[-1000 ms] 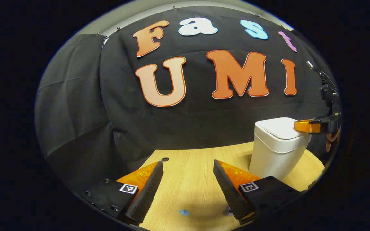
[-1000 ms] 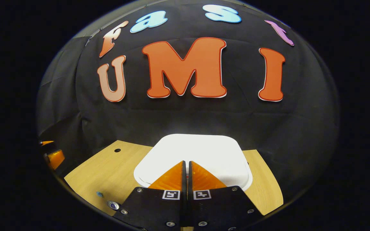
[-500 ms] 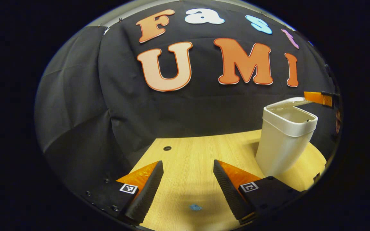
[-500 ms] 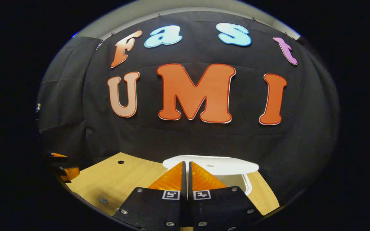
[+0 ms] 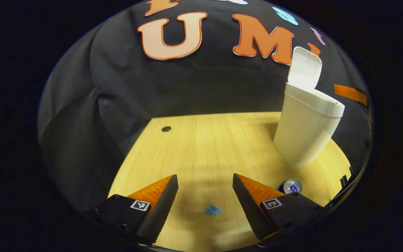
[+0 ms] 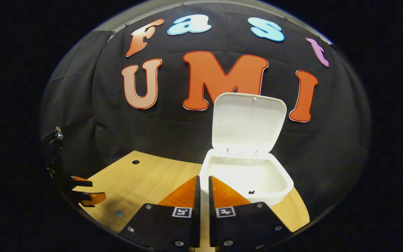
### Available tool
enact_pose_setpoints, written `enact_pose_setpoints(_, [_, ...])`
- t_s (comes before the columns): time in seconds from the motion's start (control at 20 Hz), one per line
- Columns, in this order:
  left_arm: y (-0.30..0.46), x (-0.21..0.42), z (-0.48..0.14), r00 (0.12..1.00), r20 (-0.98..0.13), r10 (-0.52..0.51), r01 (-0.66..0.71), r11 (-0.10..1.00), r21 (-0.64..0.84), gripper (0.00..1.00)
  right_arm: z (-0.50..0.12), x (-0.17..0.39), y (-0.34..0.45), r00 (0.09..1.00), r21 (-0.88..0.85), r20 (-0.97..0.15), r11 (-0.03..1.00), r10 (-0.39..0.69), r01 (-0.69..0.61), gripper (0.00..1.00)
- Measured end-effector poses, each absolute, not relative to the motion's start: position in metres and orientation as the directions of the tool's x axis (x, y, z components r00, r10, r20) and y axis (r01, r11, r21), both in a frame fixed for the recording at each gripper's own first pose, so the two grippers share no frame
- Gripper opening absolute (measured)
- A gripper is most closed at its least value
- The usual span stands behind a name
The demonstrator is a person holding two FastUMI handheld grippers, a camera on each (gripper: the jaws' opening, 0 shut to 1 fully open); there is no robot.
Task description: Press the lid of the desktop garbage bin to open it, pick up the crumpled paper on the desktop and throw it into the bin, then pick up the pop can on the desktop and drop it into the bin, and finally close the garbage bin lid.
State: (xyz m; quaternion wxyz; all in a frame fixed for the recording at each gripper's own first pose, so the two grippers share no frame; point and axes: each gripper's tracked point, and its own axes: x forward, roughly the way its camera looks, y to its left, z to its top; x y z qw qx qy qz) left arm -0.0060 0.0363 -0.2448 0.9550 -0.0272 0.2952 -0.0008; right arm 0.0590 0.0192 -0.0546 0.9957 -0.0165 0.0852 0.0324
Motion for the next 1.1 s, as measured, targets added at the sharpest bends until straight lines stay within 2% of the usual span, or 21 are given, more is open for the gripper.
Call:
enact_pose_setpoints(0.05, [0.035,-0.008,-0.257,0.803,-0.595,-0.036,-0.006,0.998,-0.069,1.0,-0.059,0.055,0.028,0.98,-0.024,-0.181,0.996,0.079,-0.085,0.18])
enact_pose_setpoints(0.1, [0.034,-0.009,-0.268,0.782,-0.621,-0.051,-0.001,0.997,-0.082,1.0,-0.064,0.051,0.035,0.976,-0.022,-0.196,0.995,0.092,-0.098,0.37])
enact_pose_setpoints(0.2, [0.03,-0.008,-0.29,0.74,-0.667,-0.091,0.025,0.994,-0.107,1.0,-0.072,0.048,0.043,0.972,-0.03,-0.217,0.995,0.091,-0.1,0.58])
enact_pose_setpoints(0.3, [0.025,-0.009,-0.309,0.693,-0.711,-0.122,0.053,0.992,-0.118,1.0,-0.087,0.044,0.055,0.96,-0.026,-0.258,0.993,0.106,-0.116,0.76])
enact_pose_setpoints(0.4, [0.02,-0.011,-0.323,0.655,-0.739,-0.155,0.071,0.987,-0.144,0.99,-0.102,0.038,0.065,0.948,-0.016,-0.297,0.992,0.117,-0.127,0.84])
enact_pose_setpoints(0.45, [0.018,-0.01,-0.327,0.637,-0.753,-0.166,0.075,0.985,-0.153,1.0,-0.11,0.037,0.067,0.942,-0.013,-0.313,0.992,0.117,-0.127,0.87])
enact_pose_setpoints(0.55, [0.018,-0.006,-0.332,0.608,-0.775,-0.173,0.083,0.985,-0.154,0.92,-0.121,0.031,0.072,0.933,-0.001,-0.34,0.992,0.119,-0.127,0.91])
enact_pose_setpoints(0.6, [0.019,-0.004,-0.333,0.594,-0.786,-0.174,0.086,0.985,-0.153,0.92,-0.127,0.028,0.076,0.926,0.007,-0.356,0.991,0.126,-0.133,0.93])
enact_pose_setpoints(0.65, [0.02,-0.001,-0.333,0.579,-0.796,-0.176,0.088,0.984,-0.153,0.97,-0.136,0.025,0.08,0.917,0.014,-0.374,0.99,0.137,-0.142,0.94])
enact_pose_setpoints(0.75, [0.024,0.003,-0.334,0.542,-0.822,-0.173,0.081,0.985,-0.154,1.0,-0.161,0.015,0.092,0.875,0.025,-0.448,0.981,0.181,-0.19,0.96])
enact_pose_setpoints(0.8, [0.025,0.004,-0.335,0.514,-0.839,-0.181,0.073,0.983,-0.167,0.92,-0.17,0.011,0.095,0.864,0.013,-0.469,0.98,0.182,-0.199,0.97])
enact_pose_setpoints(0.85, [0.025,0.005,-0.334,0.488,-0.852,-0.189,0.066,0.981,-0.18,0.97,-0.176,0.01,0.098,0.859,-0.001,-0.476,0.977,0.185,-0.211,0.98])
enact_pose_setpoints(0.9, [0.028,0.007,-0.331,0.467,-0.864,-0.19,0.059,0.981,-0.183,0.92,-0.184,0.008,0.1,0.853,-0.015,-0.489,0.976,0.183,-0.219,0.98])
enact_pose_setpoints(0.95, [0.032,0.01,-0.328,0.448,-0.875,-0.186,0.054,0.982,-0.181,0.97,-0.191,0.001,0.102,0.843,-0.023,-0.507,0.975,0.179,-0.221,0.98])
enact_pose_setpoints(1.0, [0.036,0.014,-0.322,0.433,-0.883,-0.183,0.052,0.983,-0.178,0.92,-0.195,-0.005,0.106,0.836,-0.02,-0.518,0.975,0.178,-0.22,0.98])
enact_pose_setpoints(1.05, [0.042,0.019,-0.316,0.422,-0.889,-0.177,0.048,0.984,-0.173,0.97,-0.197,-0.01,0.113,0.831,-0.005,-0.526,0.976,0.184,-0.219,0.98])
enact_pose_setpoints(1.1, [0.047,0.026,-0.308,0.414,-0.894,-0.172,0.043,0.985,-0.169,0.97,-0.199,-0.014,0.118,0.825,0.014,-0.531,0.976,0.192,-0.218,0.98])
